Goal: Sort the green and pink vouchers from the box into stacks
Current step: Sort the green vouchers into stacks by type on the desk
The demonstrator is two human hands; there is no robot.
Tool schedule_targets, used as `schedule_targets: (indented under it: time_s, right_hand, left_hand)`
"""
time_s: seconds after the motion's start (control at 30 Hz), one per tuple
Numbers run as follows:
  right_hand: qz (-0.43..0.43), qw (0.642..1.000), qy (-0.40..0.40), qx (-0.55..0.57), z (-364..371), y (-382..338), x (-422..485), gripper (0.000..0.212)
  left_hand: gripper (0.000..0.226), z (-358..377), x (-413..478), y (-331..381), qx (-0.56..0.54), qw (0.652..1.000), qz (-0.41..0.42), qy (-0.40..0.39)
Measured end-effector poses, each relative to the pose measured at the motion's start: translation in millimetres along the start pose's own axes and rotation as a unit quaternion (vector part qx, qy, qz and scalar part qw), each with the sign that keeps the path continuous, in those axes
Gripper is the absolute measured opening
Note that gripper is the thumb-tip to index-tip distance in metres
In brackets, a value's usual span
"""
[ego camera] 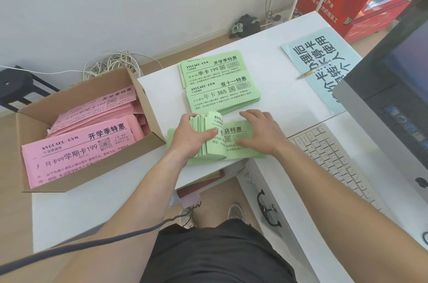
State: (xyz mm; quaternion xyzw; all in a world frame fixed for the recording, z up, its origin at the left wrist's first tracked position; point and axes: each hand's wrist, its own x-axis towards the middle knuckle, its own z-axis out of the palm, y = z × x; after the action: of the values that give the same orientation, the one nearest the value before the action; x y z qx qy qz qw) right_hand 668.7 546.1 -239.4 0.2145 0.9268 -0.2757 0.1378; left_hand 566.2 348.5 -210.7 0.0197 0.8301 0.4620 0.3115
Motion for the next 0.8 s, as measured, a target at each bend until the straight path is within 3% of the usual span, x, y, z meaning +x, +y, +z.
schedule_targets:
  time_s: [0.13, 0.4, 0.5, 0.6, 0.7, 0.8]
  right_hand:
    - [-0.015, 0.998, -0.041, -0.043, 5, 3, 7, 0.100]
    - [-0.039, 0.999, 0.006, -0.015, -3, -4, 11, 0.074]
    - [0.028, 0.992, -0.008, 0.122, -9, -7, 5, 0.074]
    - [0.114, 0.924, -0.038, 0.364, -16, -15, -13, 0.058]
    - [0.081, 0.871, -0.073, 0.478, -9, -32, -35, 0.029]
    - [0.007, 0.913, -0.044, 0.405, 14, -47, -51, 0.036]
  left_hand:
    - [0.070, 0, 1, -1, 0.003, 1.000, -0.003, -0.005]
    - [0.072, -3, 3, -4, 0.002, 1.000, -0.007, -0.013]
    - [0.073, -3, 3, -4, 0.005, 1.000, -0.008, -0.016]
    - [0.069, -2, 0, -1, 0.012, 1.000, 0.003, -0.018]
    - [0.066, 1, -3, 0, 0.018, 1.000, 0.011, -0.017]
    - [0.069, 2, -4, -1, 0.019, 1.000, 0.013, -0.017]
